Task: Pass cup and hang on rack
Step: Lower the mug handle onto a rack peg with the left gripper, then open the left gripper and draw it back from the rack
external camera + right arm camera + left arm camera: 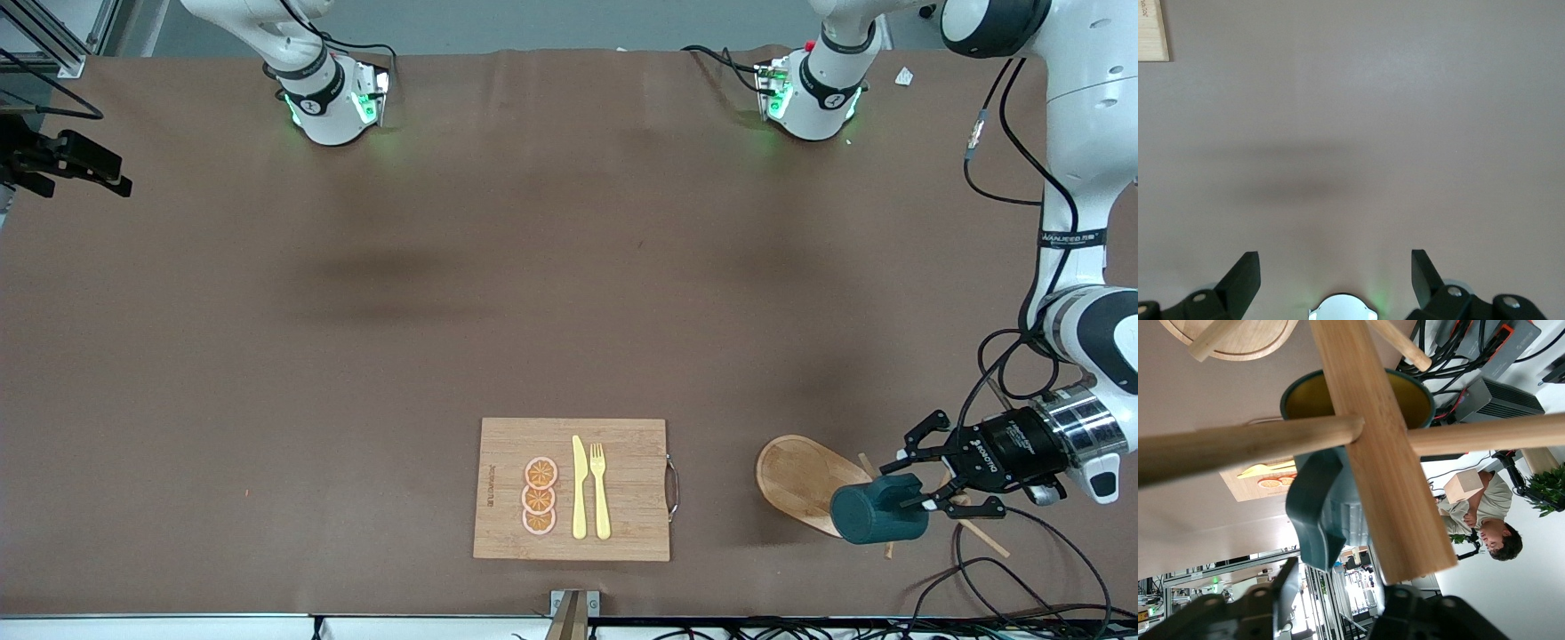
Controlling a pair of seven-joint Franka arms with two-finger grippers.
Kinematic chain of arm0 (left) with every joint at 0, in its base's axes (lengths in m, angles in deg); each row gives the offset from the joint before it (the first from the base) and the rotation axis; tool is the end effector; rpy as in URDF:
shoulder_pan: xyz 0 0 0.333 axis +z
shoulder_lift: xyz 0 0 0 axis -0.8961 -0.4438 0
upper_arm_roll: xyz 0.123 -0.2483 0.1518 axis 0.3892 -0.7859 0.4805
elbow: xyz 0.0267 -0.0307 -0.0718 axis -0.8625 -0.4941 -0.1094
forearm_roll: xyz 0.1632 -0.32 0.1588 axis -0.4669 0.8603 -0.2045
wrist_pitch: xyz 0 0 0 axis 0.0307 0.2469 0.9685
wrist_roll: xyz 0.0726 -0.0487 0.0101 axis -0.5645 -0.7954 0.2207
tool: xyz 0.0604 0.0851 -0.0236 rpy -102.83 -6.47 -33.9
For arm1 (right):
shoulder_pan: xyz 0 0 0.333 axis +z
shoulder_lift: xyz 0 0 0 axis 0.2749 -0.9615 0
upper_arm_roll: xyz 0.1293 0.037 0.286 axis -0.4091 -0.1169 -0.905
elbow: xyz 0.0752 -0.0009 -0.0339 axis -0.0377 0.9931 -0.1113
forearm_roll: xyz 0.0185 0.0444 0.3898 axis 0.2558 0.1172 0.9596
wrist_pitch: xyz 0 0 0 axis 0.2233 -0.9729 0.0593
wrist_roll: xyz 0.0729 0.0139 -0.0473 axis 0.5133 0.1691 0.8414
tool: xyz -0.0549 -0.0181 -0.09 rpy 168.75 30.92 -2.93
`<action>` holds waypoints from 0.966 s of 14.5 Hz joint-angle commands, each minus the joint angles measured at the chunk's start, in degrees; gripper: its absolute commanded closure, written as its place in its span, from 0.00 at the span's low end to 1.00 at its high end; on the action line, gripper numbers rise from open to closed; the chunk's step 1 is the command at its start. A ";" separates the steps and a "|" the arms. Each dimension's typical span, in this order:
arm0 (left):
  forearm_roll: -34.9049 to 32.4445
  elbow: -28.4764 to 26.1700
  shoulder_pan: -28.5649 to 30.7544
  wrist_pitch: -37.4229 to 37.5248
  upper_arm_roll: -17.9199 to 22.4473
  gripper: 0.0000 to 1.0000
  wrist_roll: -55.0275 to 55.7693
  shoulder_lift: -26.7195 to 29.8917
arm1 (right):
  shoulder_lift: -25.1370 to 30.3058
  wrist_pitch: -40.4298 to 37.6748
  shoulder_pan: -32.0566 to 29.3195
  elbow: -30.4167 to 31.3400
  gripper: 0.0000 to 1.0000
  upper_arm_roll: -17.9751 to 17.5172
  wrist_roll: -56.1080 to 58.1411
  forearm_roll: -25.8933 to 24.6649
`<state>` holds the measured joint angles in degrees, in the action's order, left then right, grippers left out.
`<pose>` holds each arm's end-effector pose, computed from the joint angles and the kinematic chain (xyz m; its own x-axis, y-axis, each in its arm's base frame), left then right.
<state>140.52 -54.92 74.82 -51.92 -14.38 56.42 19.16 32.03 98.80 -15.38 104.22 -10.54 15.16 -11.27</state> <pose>0.7616 0.0237 0.3641 0.1461 0.5017 -0.8526 0.9405 0.1967 0.2770 0.5006 -0.0383 0.6367 0.9949 -0.0095 -0.1008 -0.0109 -0.9999 -0.0131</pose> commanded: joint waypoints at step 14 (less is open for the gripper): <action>-38.32 0.32 -5.11 4.56 -8.59 0.00 -2.74 15.92 | 1.59 0.55 0.22 1.27 0.00 0.21 -0.26 0.06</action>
<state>108.46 -53.35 69.20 -48.41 -20.59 55.86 31.99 32.06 98.85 -15.36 104.21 -10.52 15.16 -11.27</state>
